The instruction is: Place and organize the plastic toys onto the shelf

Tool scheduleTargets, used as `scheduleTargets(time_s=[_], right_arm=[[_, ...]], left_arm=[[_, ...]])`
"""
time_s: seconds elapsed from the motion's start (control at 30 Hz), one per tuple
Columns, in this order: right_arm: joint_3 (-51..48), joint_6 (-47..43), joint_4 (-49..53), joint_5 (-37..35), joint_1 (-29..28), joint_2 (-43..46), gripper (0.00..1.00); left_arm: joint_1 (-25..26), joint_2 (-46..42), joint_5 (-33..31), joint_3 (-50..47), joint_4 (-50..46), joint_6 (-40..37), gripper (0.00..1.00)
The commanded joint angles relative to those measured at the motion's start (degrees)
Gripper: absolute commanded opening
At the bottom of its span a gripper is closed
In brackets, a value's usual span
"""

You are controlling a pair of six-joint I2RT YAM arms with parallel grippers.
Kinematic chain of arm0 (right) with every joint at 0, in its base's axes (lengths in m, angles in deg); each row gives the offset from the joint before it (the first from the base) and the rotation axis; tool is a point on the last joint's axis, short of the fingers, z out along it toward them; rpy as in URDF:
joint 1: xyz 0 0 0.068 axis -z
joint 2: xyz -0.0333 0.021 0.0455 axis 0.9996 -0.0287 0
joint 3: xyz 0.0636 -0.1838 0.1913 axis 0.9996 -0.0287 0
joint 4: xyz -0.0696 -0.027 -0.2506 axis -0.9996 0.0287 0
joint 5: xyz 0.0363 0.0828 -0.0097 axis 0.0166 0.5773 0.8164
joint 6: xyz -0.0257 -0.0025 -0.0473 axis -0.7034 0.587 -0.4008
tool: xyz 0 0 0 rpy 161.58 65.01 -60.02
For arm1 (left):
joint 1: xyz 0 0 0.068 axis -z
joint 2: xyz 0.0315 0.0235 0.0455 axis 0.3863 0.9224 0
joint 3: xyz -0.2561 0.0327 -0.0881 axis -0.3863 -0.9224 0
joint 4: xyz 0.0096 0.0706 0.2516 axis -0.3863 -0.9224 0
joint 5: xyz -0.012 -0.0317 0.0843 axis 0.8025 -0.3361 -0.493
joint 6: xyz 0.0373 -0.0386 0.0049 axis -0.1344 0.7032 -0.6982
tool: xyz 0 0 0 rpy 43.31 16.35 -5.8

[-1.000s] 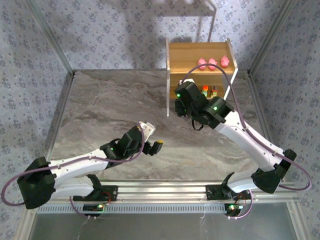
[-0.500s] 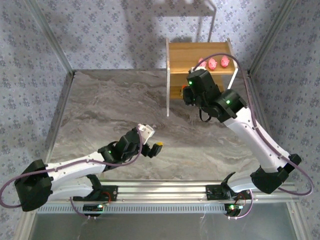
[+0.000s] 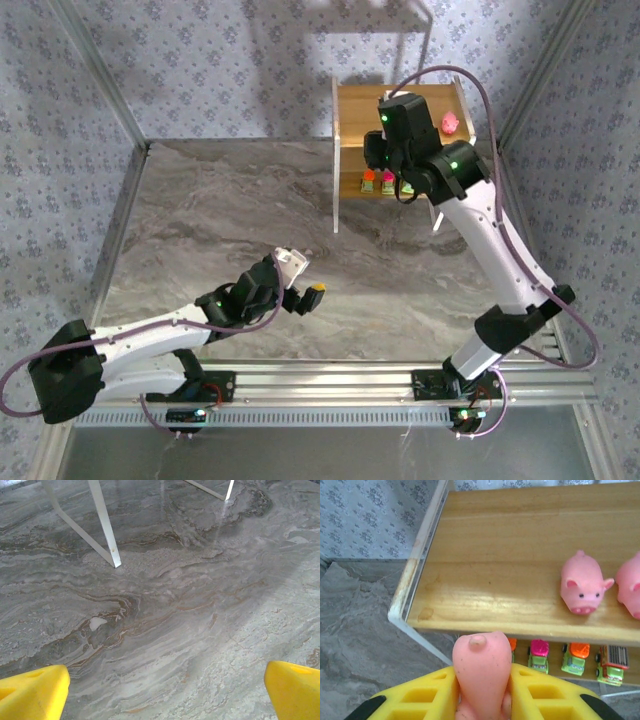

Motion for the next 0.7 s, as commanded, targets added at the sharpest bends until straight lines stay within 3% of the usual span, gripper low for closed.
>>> scheduleTargets(time_s=[0.0, 0.67], right_arm=[[4.77, -1.45, 3.04, 1.21, 1.61, -2.7, 0.29], [20.71, -2.46, 10.12, 6.37, 6.16, -15.76, 0.29]], left_arm=[[0.58, -1.22, -0.75, 0.41, 1.04, -0.84, 0.99], [0.58, -0.96, -2.05, 0.71, 0.3, -1.19, 1.0]])
